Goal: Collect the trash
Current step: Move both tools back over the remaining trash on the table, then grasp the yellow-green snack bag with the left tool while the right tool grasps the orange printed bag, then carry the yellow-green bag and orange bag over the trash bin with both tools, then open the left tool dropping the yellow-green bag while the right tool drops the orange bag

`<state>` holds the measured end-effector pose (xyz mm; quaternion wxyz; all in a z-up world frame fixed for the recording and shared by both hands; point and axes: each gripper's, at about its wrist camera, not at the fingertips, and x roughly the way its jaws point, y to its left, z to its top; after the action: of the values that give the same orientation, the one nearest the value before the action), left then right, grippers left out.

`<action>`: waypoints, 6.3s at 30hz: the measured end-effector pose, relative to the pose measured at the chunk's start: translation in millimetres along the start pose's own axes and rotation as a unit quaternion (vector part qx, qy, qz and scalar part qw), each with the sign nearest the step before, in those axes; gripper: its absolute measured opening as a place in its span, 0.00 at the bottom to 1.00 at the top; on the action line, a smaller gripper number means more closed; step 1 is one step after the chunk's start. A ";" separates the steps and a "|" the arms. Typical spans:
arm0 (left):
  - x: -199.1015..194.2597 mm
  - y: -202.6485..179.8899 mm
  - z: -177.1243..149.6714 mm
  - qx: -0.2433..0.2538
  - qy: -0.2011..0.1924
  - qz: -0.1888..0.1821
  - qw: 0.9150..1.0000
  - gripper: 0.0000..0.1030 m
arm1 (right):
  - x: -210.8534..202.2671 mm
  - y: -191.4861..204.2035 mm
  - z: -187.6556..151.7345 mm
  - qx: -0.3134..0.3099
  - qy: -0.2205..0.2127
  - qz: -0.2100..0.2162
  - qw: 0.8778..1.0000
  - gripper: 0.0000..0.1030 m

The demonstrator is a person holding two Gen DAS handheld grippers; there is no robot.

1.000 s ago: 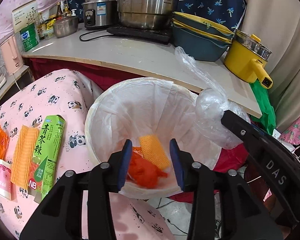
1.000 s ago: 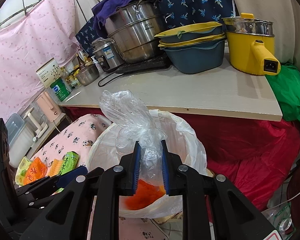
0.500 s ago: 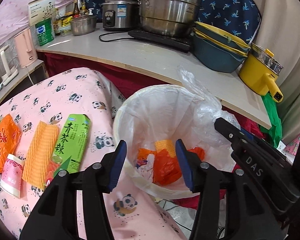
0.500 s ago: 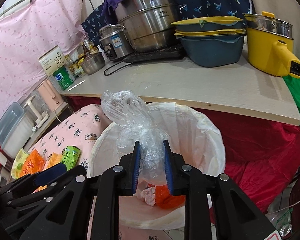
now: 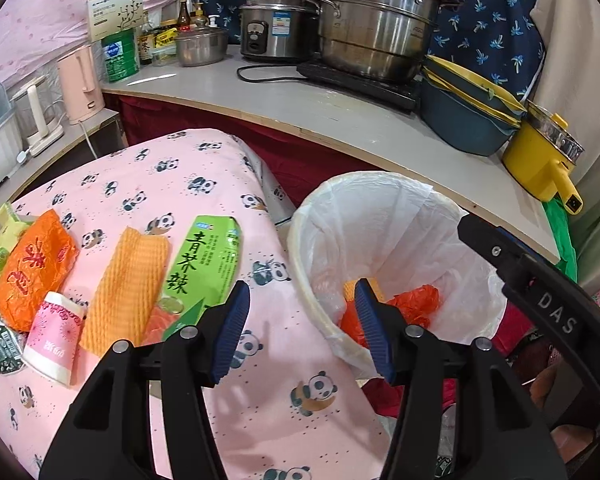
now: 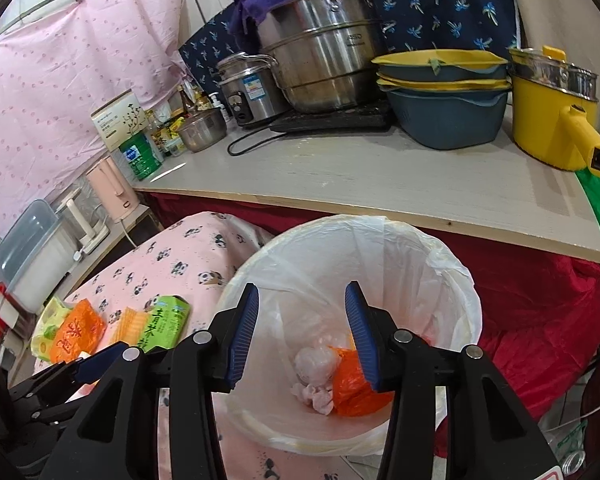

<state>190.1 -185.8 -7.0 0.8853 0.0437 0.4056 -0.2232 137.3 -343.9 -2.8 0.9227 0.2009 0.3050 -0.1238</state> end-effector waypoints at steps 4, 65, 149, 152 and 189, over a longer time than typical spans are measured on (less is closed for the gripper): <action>-10.2 11.7 -3.9 -0.011 -0.007 0.008 1.000 0.56 | -8.3 16.7 -0.9 -0.010 -0.002 0.014 1.000 0.43; -95.5 258.9 -72.2 -0.113 -0.018 0.152 0.982 0.74 | -8.8 255.8 -95.3 -0.145 0.084 0.114 0.979 0.43; -72.1 177.3 5.3 -0.061 -0.029 0.043 0.997 0.04 | 8.5 223.9 -26.4 -0.116 0.058 0.100 0.987 0.17; -66.8 144.6 7.7 -0.039 -0.025 0.030 0.998 0.04 | -6.0 185.3 -19.4 -0.094 0.045 0.083 0.991 0.17; 28.5 -84.8 6.5 0.113 0.024 -0.040 0.993 0.36 | -28.6 -51.0 -15.7 0.045 0.020 -0.029 0.998 0.18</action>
<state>174.4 -273.8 -14.9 0.8553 0.1324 0.4002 -0.3011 89.0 -379.2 -11.9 0.9025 0.2360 0.3230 -0.1597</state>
